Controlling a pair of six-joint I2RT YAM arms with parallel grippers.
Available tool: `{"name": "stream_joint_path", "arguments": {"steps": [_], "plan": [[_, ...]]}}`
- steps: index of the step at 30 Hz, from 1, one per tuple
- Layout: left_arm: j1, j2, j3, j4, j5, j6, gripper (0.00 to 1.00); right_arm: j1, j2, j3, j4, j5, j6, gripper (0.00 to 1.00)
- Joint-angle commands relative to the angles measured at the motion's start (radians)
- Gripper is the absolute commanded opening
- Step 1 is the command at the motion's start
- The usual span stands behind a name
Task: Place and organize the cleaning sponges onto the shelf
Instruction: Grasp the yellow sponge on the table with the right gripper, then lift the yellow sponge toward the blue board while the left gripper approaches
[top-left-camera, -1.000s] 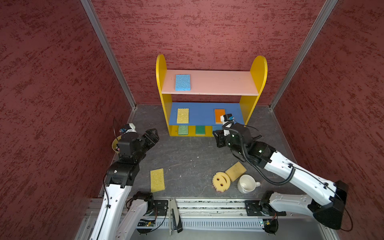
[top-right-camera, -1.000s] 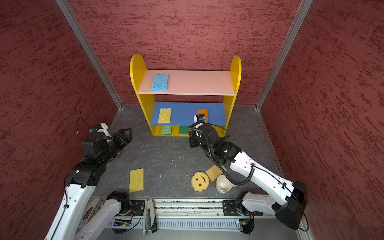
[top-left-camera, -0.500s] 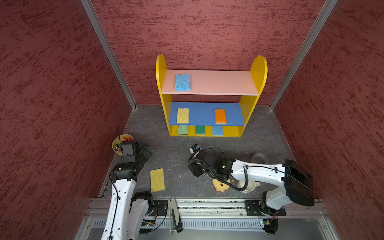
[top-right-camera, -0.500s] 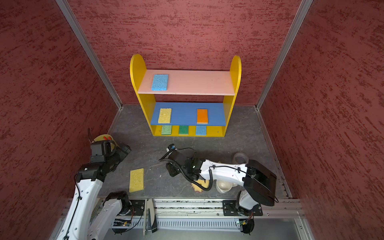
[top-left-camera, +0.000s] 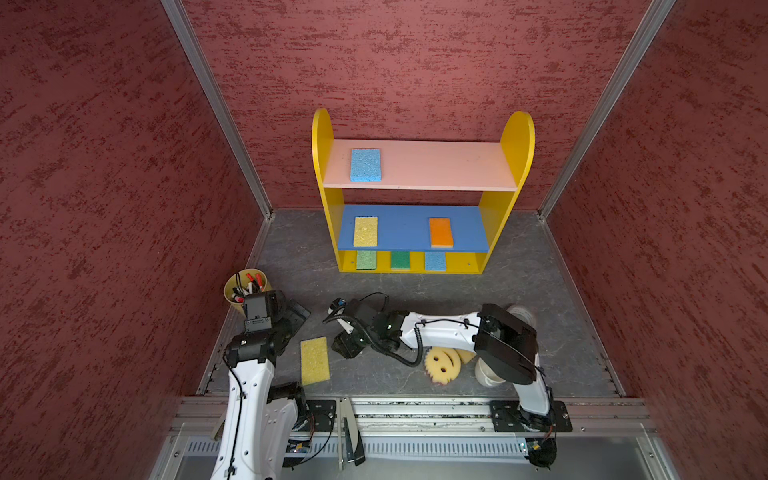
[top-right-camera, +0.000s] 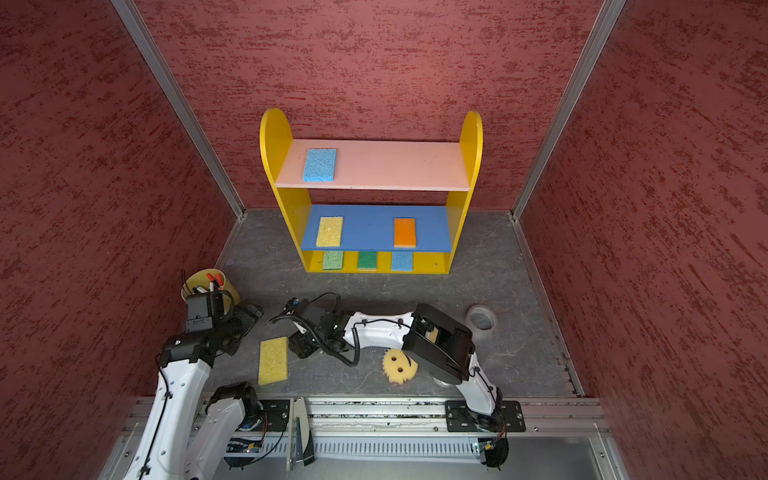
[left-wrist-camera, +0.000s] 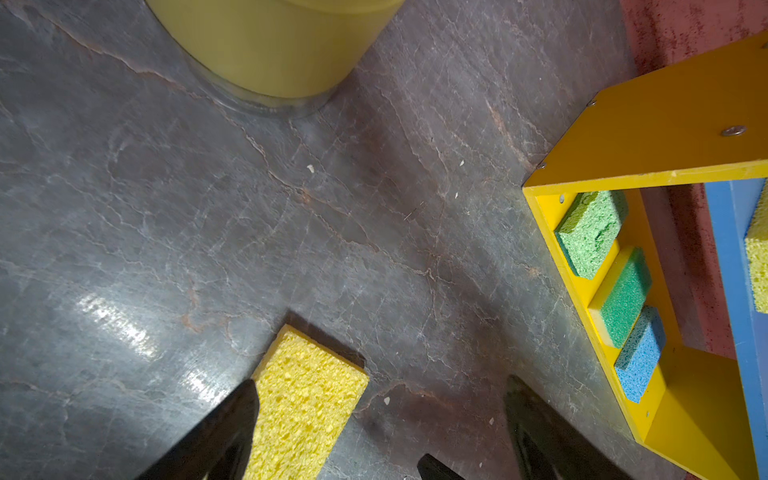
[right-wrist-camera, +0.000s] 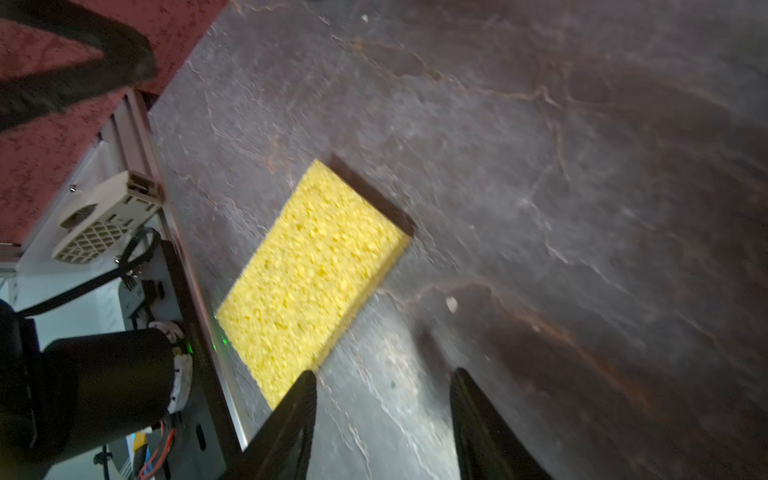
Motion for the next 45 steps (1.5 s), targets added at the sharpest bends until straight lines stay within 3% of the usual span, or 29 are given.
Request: {"name": "stream_joint_path", "arguments": {"steps": [1, 12, 14, 16, 19, 24, 29, 32, 35, 39, 45], "plan": [[0.01, -0.01, -0.009, 0.015, -0.006, -0.009, 0.91, 0.004, 0.057, 0.109, -0.056, -0.072, -0.036, 0.54], [0.028, -0.054, -0.053, 0.048, -0.016, -0.041, 0.94, 0.004, 0.3, 0.372, -0.266, -0.158, -0.046, 0.53], [0.035, -0.049, -0.054, 0.053, -0.007, -0.04, 0.94, 0.006, 0.328, 0.406, -0.296, -0.156, -0.047, 0.47], [0.041, -0.046, -0.063, 0.066, 0.007, -0.041, 0.94, 0.004, 0.33, 0.397, -0.284, -0.153, -0.04, 0.31], [0.049, -0.037, -0.08, 0.096, 0.046, -0.039, 0.94, -0.011, 0.297, 0.34, -0.226, -0.154, -0.022, 0.12], [0.05, 0.018, -0.109, 0.14, 0.1, -0.026, 0.93, -0.088, 0.147, 0.1, 0.009, -0.176, 0.086, 0.01], [0.047, 0.051, -0.133, 0.206, 0.183, -0.016, 0.86, -0.2, -0.044, -0.181, 0.271, -0.241, 0.237, 0.0], [0.032, 0.048, -0.157, 0.278, 0.256, -0.027, 0.84, -0.249, -0.156, -0.294, 0.304, -0.225, 0.257, 0.0], [-0.019, 0.058, -0.166, 0.332, 0.29, -0.043, 0.84, -0.275, -0.259, -0.362, 0.264, -0.163, 0.238, 0.0], [-0.162, 0.091, -0.173, 0.424, 0.268, -0.089, 0.85, -0.301, -0.373, -0.426, 0.218, -0.081, 0.21, 0.0], [-0.363, 0.137, -0.185, 0.637, 0.266, -0.152, 0.89, -0.348, -0.466, -0.482, 0.195, -0.062, 0.22, 0.0]]}}
